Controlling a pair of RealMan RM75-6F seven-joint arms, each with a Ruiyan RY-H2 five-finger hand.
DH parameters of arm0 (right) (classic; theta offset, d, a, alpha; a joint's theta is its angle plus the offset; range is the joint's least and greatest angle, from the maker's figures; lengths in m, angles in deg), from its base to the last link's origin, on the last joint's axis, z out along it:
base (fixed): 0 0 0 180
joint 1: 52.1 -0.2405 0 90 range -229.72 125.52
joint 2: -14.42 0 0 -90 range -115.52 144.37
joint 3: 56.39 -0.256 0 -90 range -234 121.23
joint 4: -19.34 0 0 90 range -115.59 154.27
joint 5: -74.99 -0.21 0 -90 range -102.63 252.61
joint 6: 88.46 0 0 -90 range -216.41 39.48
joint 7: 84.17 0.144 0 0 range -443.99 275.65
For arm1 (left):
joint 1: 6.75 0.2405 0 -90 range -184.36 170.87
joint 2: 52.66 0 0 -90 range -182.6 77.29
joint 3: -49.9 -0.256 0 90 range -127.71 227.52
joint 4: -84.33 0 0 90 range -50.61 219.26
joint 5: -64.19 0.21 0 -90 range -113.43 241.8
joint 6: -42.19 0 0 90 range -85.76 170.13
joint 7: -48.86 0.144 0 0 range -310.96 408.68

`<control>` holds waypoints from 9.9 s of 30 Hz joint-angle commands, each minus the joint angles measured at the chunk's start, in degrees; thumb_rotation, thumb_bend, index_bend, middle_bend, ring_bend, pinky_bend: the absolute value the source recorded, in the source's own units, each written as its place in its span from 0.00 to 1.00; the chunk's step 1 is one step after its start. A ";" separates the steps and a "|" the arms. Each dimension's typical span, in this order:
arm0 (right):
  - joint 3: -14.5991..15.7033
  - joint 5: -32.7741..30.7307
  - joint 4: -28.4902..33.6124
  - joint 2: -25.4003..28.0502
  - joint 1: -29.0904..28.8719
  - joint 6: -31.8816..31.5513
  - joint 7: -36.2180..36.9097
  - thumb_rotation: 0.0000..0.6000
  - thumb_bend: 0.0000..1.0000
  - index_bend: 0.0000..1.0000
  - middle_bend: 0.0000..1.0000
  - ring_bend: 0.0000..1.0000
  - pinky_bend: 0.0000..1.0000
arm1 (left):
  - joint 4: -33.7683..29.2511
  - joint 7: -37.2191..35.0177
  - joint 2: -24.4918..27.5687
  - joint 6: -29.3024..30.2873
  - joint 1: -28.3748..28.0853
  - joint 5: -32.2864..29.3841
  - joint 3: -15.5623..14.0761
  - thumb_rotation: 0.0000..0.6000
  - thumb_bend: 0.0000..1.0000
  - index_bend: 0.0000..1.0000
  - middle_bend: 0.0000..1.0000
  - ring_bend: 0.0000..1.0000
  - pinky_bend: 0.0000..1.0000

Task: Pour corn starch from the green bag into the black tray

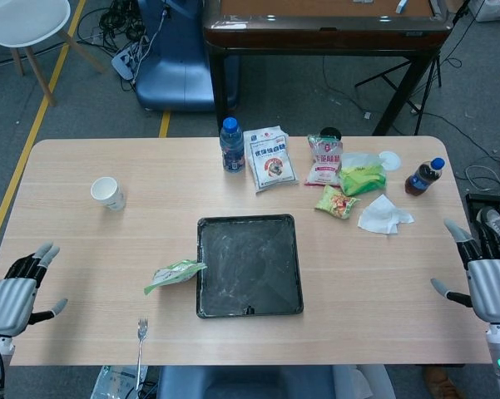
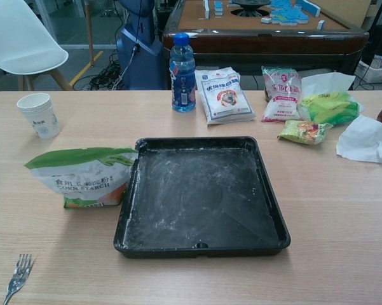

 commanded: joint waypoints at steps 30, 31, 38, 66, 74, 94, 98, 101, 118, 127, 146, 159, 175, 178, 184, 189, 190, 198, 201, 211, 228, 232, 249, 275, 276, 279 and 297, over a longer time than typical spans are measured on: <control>-0.80 -1.86 1.99 2.00 1.47 -1.90 -0.75 1.00 0.05 0.08 0.21 0.02 0.07 | 18.41 -23.54 -16.82 -19.22 -14.71 1.87 -1.17 1.00 0.18 0.00 0.06 0.15 0.14; -0.81 -1.89 1.98 2.00 1.49 -1.91 -0.70 1.00 0.05 0.08 0.21 0.02 0.07 | 19.08 -23.96 -17.56 -19.19 -15.05 2.13 -1.15 1.00 0.19 0.00 0.06 0.15 0.14; -0.74 -2.40 1.57 1.93 1.80 -1.83 -0.27 1.00 0.05 0.08 0.21 0.02 0.07 | 23.54 -26.11 -22.88 -18.77 -17.65 3.57 -0.73 1.00 0.18 0.00 0.10 0.19 0.16; -0.68 -3.70 0.91 2.13 3.05 -2.13 0.83 1.00 0.05 0.08 0.21 0.02 0.07 | 38.75 -31.75 -36.44 -15.80 -22.49 5.41 -1.65 1.00 0.18 0.20 0.24 0.32 0.32; -0.79 -3.75 0.84 2.03 3.09 -2.10 1.01 1.00 0.05 0.08 0.23 0.03 0.07 | 44.64 -34.72 -39.74 -15.41 -23.55 5.24 -1.59 1.00 0.22 0.32 0.35 0.40 0.45; -1.08 -2.37 0.18 1.28 3.15 -3.33 1.36 1.00 0.05 0.10 0.25 0.03 0.07 | 44.46 -33.33 -31.23 -11.92 -28.80 10.39 -4.06 1.00 0.33 0.48 0.56 0.55 0.68; -1.04 -1.97 -0.25 0.89 3.07 -3.42 1.76 1.00 0.05 0.10 0.25 0.03 0.07 | 36.41 -24.20 -26.58 -13.83 -31.39 11.23 -3.68 1.00 0.33 0.47 0.56 0.55 0.68; -1.04 -1.60 -0.71 0.58 3.01 -3.57 2.21 1.00 0.05 0.10 0.25 0.03 0.07 | 29.70 -14.72 -23.64 -16.44 -33.39 11.41 -3.06 1.00 0.34 0.47 0.56 0.54 0.68; -0.93 -1.41 -4.01 -0.79 3.50 -4.13 5.41 1.00 0.05 0.10 0.26 0.03 0.07 | 10.44 47.08 -22.51 -29.79 -38.10 0.67 1.95 1.00 0.42 0.43 0.55 0.52 0.68; -0.97 -1.54 -4.86 -1.30 3.46 -3.87 5.98 1.00 0.05 0.10 0.26 0.03 0.07 | 7.23 70.41 -23.12 -32.21 -38.37 -5.29 -0.14 1.00 0.45 0.42 0.54 0.50 0.68; -1.13 -1.55 -5.23 -1.69 3.50 -3.94 6.33 1.00 0.05 0.10 0.27 0.03 0.07 | 2.27 83.45 -21.29 -30.35 -40.24 -12.22 -2.15 1.00 0.49 0.44 0.54 0.50 0.68; -1.17 -1.69 -5.99 -2.07 3.82 -4.26 7.03 1.00 0.05 0.10 0.27 0.03 0.07 | 2.97 91.16 -22.69 -29.61 -41.68 -15.61 -5.13 1.00 0.50 0.44 0.54 0.50 0.68; -1.28 -2.11 -6.76 -2.53 4.26 -4.54 7.62 1.00 0.05 0.10 0.27 0.03 0.07 | 0.50 76.86 -21.48 -23.95 -40.46 -13.36 -3.73 1.00 0.52 0.44 0.54 0.49 0.68; -1.31 -2.15 -6.62 -2.46 4.30 -4.54 7.54 1.00 0.05 0.10 0.27 0.03 0.07 | 1.44 69.00 -21.29 -23.05 -39.48 -12.17 -3.01 1.00 0.52 0.44 0.54 0.49 0.68; -1.39 -2.09 -6.15 -2.32 4.32 -4.66 7.18 1.00 0.05 0.10 0.27 0.03 0.07 | 3.60 54.88 -20.54 -21.25 -37.19 -9.57 -2.70 1.00 0.52 0.44 0.54 0.49 0.68; -1.38 -2.13 -5.58 -2.23 4.31 -4.54 6.63 1.00 0.05 0.10 0.27 0.03 0.07 | 6.75 42.51 -20.92 -18.26 -34.63 -6.55 -2.74 1.00 0.52 0.44 0.54 0.49 0.68; -1.38 -2.13 -5.44 -2.19 4.31 -4.51 6.52 1.00 0.05 0.10 0.27 0.03 0.07 | 7.67 40.50 -21.15 -17.52 -34.21 -5.74 -2.81 1.00 0.52 0.44 0.54 0.49 0.68; -1.45 -2.20 -4.51 -1.81 4.35 -4.56 5.62 1.00 0.05 0.10 0.27 0.03 0.07 | 14.38 21.90 -23.52 -13.36 -29.96 -4.34 -1.96 1.00 0.52 0.44 0.54 0.49 0.68; -1.46 -2.30 -4.52 -1.90 4.30 -4.39 5.62 1.00 0.05 0.10 0.27 0.03 0.07 | 16.34 15.92 -24.43 -12.83 -28.64 -4.91 -1.30 1.00 0.51 0.44 0.54 0.49 0.68; -1.59 -2.57 -4.88 -2.31 4.01 -3.85 5.68 1.00 0.05 0.10 0.27 0.03 0.07 | 26.15 -0.55 -29.18 -13.68 -26.73 -3.62 -1.03 1.00 0.46 0.43 0.53 0.48 0.68; -1.72 -3.14 -5.90 -2.88 4.17 -3.78 6.35 1.00 0.05 0.10 0.28 0.03 0.07 | 37.82 -11.97 -36.52 -13.76 -26.64 0.76 -1.85 1.00 0.27 0.36 0.44 0.40 0.62; -1.75 -3.22 -6.15 -2.94 4.16 -3.68 6.52 1.00 0.05 0.10 0.28 0.03 0.07 | 36.60 -12.41 -36.15 -14.60 -26.51 0.31 -1.53 1.00 0.17 0.28 0.40 0.35 0.58; -1.89 -3.19 -6.59 -3.20 4.32 -4.08 7.00 1.00 0.05 0.10 0.28 0.03 0.07 | 30.33 -21.55 -33.91 -19.11 -26.24 -2.90 1.03 1.00 0.26 0.50 0.53 0.48 0.63; -1.89 -3.26 -5.40 -3.06 4.49 -4.15 5.82 1.00 0.05 0.10 0.29 0.03 0.07 | 38.82 -44.48 -38.32 -20.12 -25.29 -5.02 4.62 1.00 0.28 0.52 0.58 0.51 0.64; -1.91 -3.28 -5.41 -3.07 4.47 -4.13 5.81 1.00 0.05 0.10 0.29 0.03 0.07 | 39.24 -44.54 -38.39 -20.20 -25.18 -4.77 4.27 1.00 0.28 0.52 0.58 0.51 0.64; -1.95 -3.34 -5.44 -3.16 4.39 -3.99 5.72 1.00 0.05 0.10 0.29 0.03 0.07 | 40.37 -44.61 -38.64 -19.97 -24.73 -3.91 3.22 1.00 0.28 0.51 0.58 0.50 0.64; -1.98 -3.09 -5.03 -2.99 4.79 -4.84 5.68 1.00 0.05 0.10 0.29 0.03 0.07 | 33.26 -40.45 -33.95 -23.01 -23.34 -5.16 2.24 1.00 0.27 0.00 0.03 0.00 0.13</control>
